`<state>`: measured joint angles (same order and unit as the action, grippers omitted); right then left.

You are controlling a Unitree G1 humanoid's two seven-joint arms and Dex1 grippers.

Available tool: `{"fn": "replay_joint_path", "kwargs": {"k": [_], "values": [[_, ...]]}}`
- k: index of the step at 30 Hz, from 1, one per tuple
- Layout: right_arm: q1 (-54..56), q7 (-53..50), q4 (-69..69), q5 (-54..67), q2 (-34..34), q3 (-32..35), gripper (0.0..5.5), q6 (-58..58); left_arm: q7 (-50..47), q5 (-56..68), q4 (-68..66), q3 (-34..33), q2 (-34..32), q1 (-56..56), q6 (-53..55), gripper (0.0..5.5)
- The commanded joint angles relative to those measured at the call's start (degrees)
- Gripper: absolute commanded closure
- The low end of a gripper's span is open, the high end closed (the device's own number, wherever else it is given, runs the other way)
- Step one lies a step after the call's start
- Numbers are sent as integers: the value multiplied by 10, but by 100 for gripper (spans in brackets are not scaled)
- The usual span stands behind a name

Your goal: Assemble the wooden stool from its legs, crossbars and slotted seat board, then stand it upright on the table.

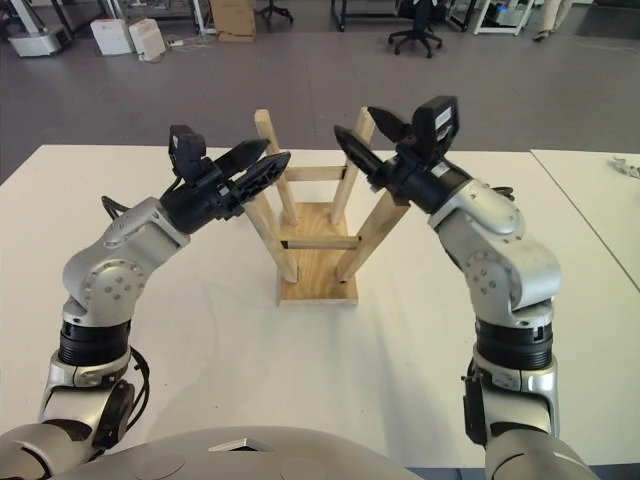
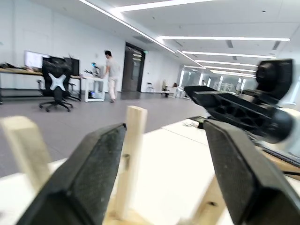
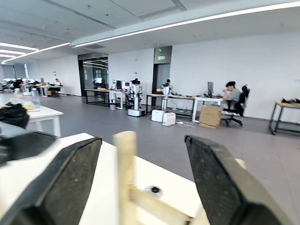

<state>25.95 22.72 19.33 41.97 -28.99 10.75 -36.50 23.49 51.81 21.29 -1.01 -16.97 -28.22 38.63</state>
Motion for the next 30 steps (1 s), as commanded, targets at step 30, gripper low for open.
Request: {"fn": "replay_joint_path", "kwargs": {"k": [30], "values": [[-217, 289, -31, -98, -40, -244, 220, 128, 190, -112, -82, -118, -265, 358, -81, 246]]}}
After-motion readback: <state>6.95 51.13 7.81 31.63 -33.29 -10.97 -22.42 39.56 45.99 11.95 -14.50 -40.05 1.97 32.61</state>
